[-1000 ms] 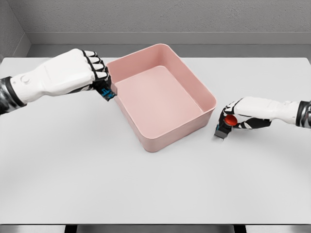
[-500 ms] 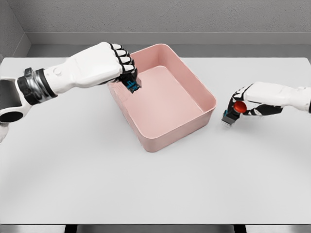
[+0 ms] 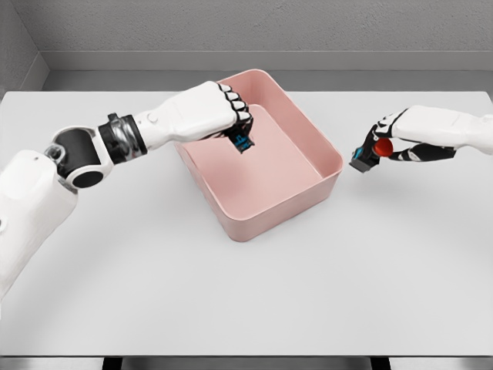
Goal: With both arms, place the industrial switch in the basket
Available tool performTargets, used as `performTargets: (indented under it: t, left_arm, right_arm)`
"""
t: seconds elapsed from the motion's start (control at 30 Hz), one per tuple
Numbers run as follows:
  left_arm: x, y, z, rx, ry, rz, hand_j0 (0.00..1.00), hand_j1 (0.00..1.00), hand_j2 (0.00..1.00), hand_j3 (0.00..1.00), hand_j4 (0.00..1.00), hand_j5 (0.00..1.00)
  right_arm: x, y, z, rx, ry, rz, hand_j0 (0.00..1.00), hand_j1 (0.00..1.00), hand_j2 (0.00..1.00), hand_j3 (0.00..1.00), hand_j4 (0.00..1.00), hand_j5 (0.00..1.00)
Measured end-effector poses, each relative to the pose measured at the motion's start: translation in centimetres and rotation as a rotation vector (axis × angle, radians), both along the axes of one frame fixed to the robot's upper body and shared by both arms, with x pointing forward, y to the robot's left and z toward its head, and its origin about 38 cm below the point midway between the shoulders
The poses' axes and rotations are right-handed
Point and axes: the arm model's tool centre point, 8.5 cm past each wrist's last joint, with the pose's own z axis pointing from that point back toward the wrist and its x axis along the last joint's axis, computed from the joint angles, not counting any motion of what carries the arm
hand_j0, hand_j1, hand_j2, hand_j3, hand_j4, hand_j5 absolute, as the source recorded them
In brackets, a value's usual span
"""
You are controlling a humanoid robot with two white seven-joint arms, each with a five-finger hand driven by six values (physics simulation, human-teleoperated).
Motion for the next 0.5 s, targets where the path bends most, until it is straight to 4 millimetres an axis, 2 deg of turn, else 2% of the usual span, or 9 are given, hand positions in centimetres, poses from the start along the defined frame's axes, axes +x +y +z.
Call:
performTargets:
  t: [0.03, 0.07, 0.17, 0.2, 0.43, 0.5]
  left_arm:
    - [0.1, -0.1, -0.4, 0.005, 0.009, 0.002, 0.38, 0.38, 0.38, 0.38, 0.38, 0.38]
    - [0.2, -0.2, -0.7, 0.009, 0.015, 0.004, 0.45, 0.45, 0.45, 0.45, 0.45, 0.45]
    - [0.4, -0.3, -1.0, 0.01, 0.02, 0.006, 0.92, 0.92, 0.92, 0.92, 0.92, 0.92]
    - [0.4, -0.4, -1.0, 0.009, 0.02, 0.006, 1.0, 1.0, 1.0, 1.0, 1.0, 1.0]
    - [0.4, -0.3, -0.5, 0.002, 0.01, 0.002, 1.0, 1.0, 1.0, 1.0, 1.0, 1.0]
    - [-0.4, 0.3, 0.4, -0.009, 0.004, -0.023, 1.0, 1.0, 1.0, 1.0, 1.0, 1.0]
  right_arm:
    - [0.0, 0.0, 0.1, -0.002, -0.002, 0.0, 0.56, 0.56, 0.56, 0.56, 0.56, 0.56]
    - [0.0, -0.1, 0.4, -0.003, -0.008, 0.0, 0.56, 0.56, 0.56, 0.56, 0.56, 0.56]
    - [0.0, 0.0, 1.0, -0.005, -0.021, 0.006, 0.56, 0.56, 0.56, 0.56, 0.56, 0.56]
    - [0.0, 0.1, 1.2, -0.004, -0.026, 0.008, 0.55, 0.55, 0.55, 0.55, 0.55, 0.55]
    - [0.1, 0.7, 2.4, 0.002, -0.056, 0.027, 0.55, 0.55, 0.55, 0.55, 0.55, 0.55]
    - [0.1, 1.1, 2.6, 0.007, -0.062, 0.038, 0.54, 0.54, 0.54, 0.54, 0.54, 0.54]
